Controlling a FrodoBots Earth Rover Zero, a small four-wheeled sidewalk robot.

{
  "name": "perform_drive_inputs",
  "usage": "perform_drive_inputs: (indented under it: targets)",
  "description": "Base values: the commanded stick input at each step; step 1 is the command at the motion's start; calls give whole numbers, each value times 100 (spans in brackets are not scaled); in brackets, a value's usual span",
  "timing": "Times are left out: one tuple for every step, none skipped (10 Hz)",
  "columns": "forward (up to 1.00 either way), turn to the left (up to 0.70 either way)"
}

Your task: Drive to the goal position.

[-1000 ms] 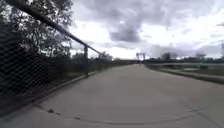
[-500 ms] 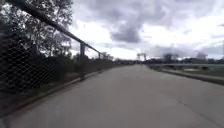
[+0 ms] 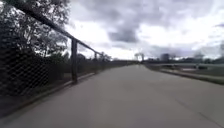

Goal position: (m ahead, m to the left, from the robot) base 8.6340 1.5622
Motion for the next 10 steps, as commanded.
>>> perform_drive_inputs:
  targets:
    - [100,-13]
    - [100,-14]
    - [100,-14]
    - [100,-14]
    - [100,-14]
    - [100,-14]
    - [100,-14]
    - [100,-14]
    - [100,-14]
    - [100,-14]
